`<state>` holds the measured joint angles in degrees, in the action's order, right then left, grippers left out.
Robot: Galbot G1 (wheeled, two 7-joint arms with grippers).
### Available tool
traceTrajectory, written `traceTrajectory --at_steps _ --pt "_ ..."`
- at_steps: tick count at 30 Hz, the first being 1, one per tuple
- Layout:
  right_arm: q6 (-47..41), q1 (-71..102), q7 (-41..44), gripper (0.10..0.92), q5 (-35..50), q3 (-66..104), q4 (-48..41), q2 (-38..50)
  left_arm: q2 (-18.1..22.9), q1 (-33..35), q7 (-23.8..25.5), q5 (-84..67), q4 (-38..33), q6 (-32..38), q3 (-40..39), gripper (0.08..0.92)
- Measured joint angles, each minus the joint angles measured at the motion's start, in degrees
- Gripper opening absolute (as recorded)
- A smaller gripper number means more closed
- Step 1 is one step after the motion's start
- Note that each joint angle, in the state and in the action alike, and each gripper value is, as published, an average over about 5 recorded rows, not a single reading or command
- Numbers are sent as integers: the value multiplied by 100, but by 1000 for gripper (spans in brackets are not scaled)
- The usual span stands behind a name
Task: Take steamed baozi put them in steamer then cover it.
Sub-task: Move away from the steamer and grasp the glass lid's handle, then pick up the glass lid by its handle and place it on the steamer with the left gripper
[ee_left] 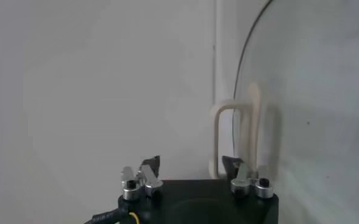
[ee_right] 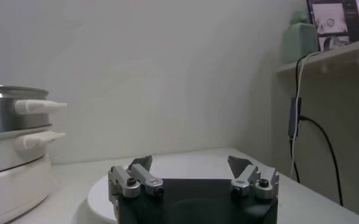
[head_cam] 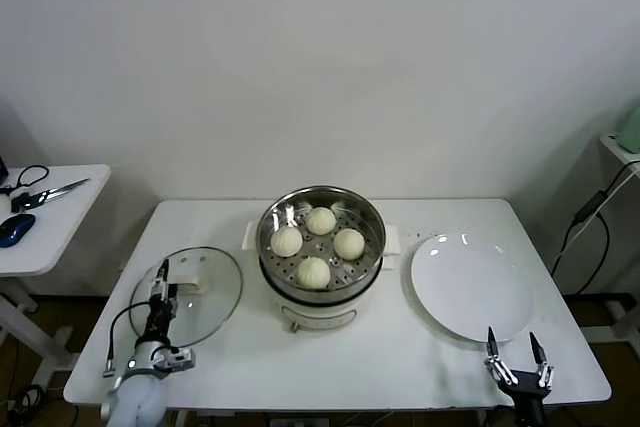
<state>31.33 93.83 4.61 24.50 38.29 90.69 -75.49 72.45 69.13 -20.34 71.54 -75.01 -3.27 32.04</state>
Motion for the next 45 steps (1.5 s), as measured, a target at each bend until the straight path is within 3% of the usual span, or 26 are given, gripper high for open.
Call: traceTrajectory --at_steps 13,19,31,40,45 --pt "28 -26 -12 823 -7 3 9 -14 146 -72 -91 150 176 7 0 264" --pt "37 -48 -21 823 -26 -6 5 -32 194 -127 -172 95 200 75 26 144" --pt "-7 -90 -178 823 -116 20 -12 -36 -185 -4 139 -471 -541 74 65 138" --pt "-164 -166 -441 823 -372 41 -38 -55 -1004 3 1088 -1219 -1709 -540 29 138" --pt "-246 -178 -475 823 -487 7 21 -47 -1263 -69 1644 -1463 -2426 -1126 -118 138"
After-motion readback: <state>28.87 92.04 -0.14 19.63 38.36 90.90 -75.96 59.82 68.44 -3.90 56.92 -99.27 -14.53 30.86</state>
